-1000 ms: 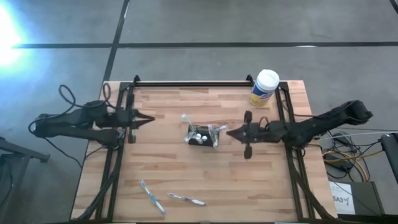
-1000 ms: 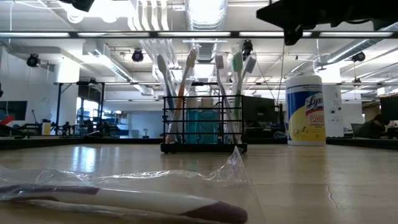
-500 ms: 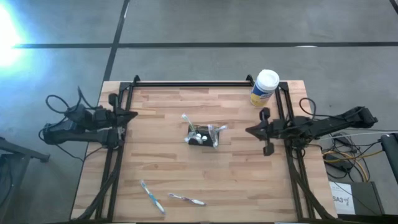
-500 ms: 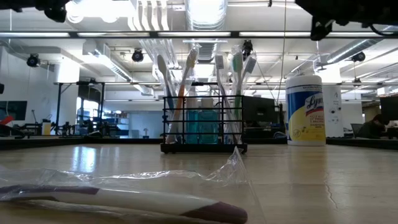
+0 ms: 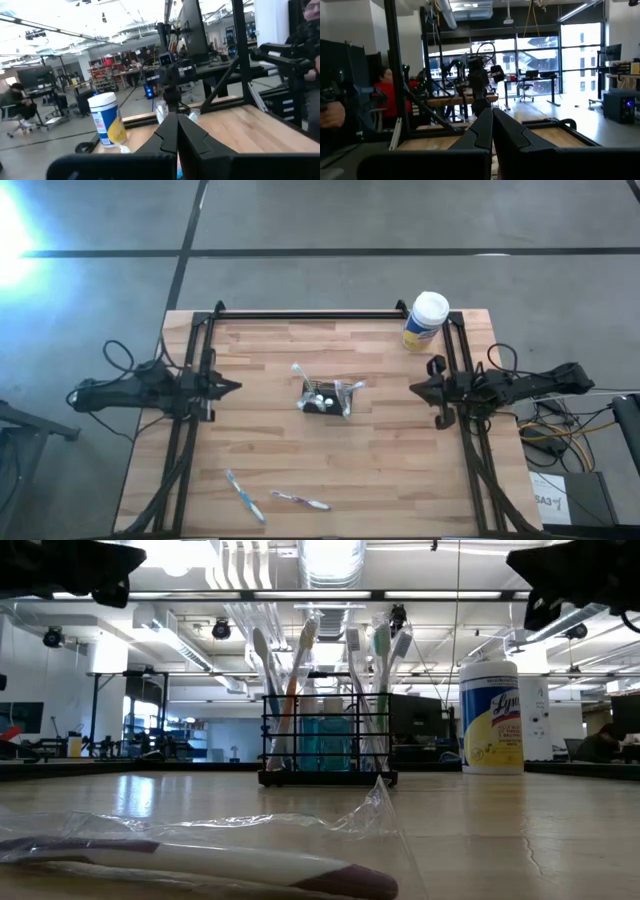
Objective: Pick & Place toothbrushing station
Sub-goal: Put the violet toothbrush into the black mesh organizer
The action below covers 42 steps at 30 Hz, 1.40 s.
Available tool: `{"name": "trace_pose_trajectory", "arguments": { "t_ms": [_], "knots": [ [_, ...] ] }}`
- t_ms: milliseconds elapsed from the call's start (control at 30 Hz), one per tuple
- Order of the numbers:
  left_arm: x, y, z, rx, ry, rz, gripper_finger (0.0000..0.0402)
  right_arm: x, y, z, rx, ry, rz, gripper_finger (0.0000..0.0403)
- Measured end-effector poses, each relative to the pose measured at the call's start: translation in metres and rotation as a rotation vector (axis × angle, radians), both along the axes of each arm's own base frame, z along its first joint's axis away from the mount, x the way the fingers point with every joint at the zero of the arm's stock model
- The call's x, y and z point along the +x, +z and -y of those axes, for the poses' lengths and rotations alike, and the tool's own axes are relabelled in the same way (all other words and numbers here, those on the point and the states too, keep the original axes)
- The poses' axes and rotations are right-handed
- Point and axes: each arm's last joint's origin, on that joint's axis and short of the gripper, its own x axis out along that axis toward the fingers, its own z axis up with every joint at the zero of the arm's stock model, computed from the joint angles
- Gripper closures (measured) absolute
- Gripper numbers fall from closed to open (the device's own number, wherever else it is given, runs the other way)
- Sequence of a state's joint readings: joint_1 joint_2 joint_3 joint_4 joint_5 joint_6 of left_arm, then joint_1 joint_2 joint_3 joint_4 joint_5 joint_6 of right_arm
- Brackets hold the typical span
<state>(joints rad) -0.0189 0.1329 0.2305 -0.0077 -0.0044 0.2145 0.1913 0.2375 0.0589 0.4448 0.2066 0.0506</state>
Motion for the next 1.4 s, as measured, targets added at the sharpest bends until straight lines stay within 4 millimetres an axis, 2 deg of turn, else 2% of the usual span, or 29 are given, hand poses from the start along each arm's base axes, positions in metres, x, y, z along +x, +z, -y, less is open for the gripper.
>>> {"name": "trace_pose_trajectory", "arguments": {
  "t_ms": [200,400,600,900,1400],
  "knots": [
    [0.005,-0.022,0.001,-0.023,-0.019,-0.057,0.0401,-0.006,-0.015,0.001,0.002,-0.002,-0.011,0.0394],
    [0.008,-0.04,0.001,-0.059,-0.024,-0.099,0.0401,-0.009,-0.018,0.003,0.015,-0.046,-0.037,0.0394],
    [0.009,-0.067,0.003,-0.1,-0.095,-0.153,0.0401,-0.008,-0.023,0.003,0.009,-0.055,-0.093,0.0394],
    [0.01,-0.069,0.003,-0.123,-0.111,-0.153,0.0401,-0.007,-0.036,0.007,0.099,-0.143,-0.218,0.0394],
    [0.012,-0.073,0.004,-0.131,-0.116,-0.195,0.0401,-0.007,-0.038,0.007,0.096,-0.152,-0.235,0.0394]
  ]
}}
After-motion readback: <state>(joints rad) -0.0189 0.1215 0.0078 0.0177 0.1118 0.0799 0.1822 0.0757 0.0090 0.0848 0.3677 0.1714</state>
